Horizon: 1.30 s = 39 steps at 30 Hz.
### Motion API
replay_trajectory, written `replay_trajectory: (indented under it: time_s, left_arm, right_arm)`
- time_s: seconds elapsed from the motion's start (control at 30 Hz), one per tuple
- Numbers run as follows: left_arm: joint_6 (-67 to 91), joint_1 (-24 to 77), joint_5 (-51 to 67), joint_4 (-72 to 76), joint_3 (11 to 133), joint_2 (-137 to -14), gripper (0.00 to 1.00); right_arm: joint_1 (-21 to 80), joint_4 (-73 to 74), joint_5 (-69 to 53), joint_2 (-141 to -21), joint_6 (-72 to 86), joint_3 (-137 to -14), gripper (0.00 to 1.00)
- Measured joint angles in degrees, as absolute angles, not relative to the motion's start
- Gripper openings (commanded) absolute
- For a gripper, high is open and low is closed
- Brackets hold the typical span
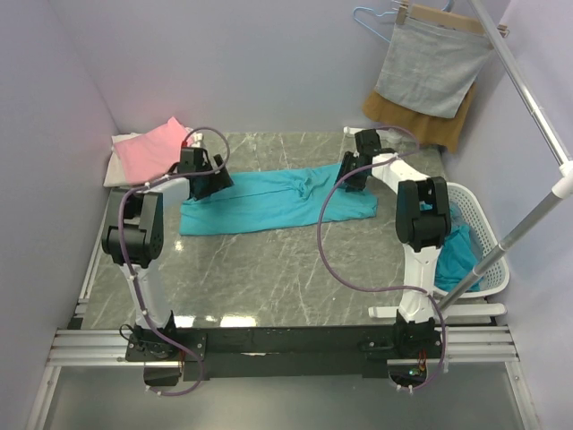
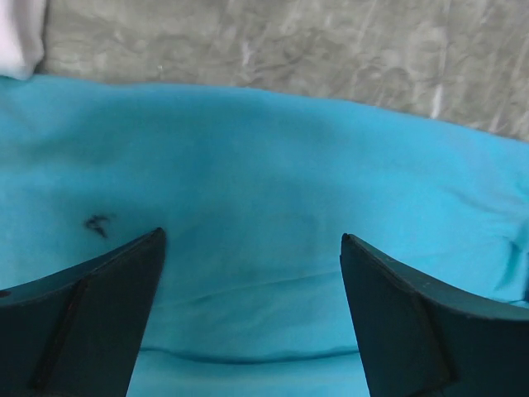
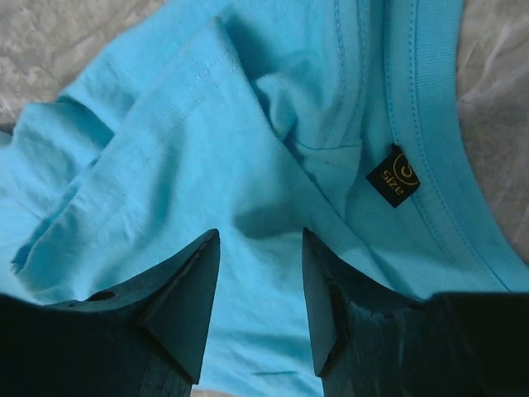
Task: Fold and stack the t-shirts
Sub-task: Rotate the tshirt 90 degrees
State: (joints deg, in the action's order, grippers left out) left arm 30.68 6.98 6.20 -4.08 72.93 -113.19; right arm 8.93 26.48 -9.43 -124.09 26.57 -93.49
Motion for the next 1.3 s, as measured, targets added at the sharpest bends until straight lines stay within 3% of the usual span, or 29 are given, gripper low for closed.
replay_trajectory:
  time_s: [0.3,0.57,0.67,0.83,0.97,1.17,1.3]
  left_arm:
    - [34.4,12.0,4.1,-2.5,58.2,-102.6,0.94]
    - [45.3,30.4,2.8,-0.1,39.2,-85.9,0.95]
    - [51.5,37.4,3.0,-1.8,33.3,-78.5,0.95]
    - [59.8,48.2,3.7,-11.2,29.3,-69.0,0.99]
    - [59.1,50.4,-0.5,-22.0,34.9,-66.0,0.99]
    - [47.4,43.2,-8.1,-21.5,54.6,-68.7,0.99]
    - [38.2,34.7,-5.3,-14.7,69.5,-82.2,1.0]
  right_arm:
    - [9.7,38.6,-7.6,-132.4,24.4,-108.8,0.53]
    - [11.8,50.4,-12.0,-145.3,19.0,-132.5,0.55]
    - [13.4,51.0,-15.8,-147.3,16.7,-135.9,0.55]
    - [15.4,45.6,-22.8,-145.7,15.5,-131.3,0.55]
    - [15.5,36.2,-21.7,-135.3,15.5,-115.7,0.57]
    - [12.7,27.9,-12.9,-112.4,15.3,-102.1,0.57]
    - [11.5,23.1,-7.3,-98.1,16.4,-93.4,0.56]
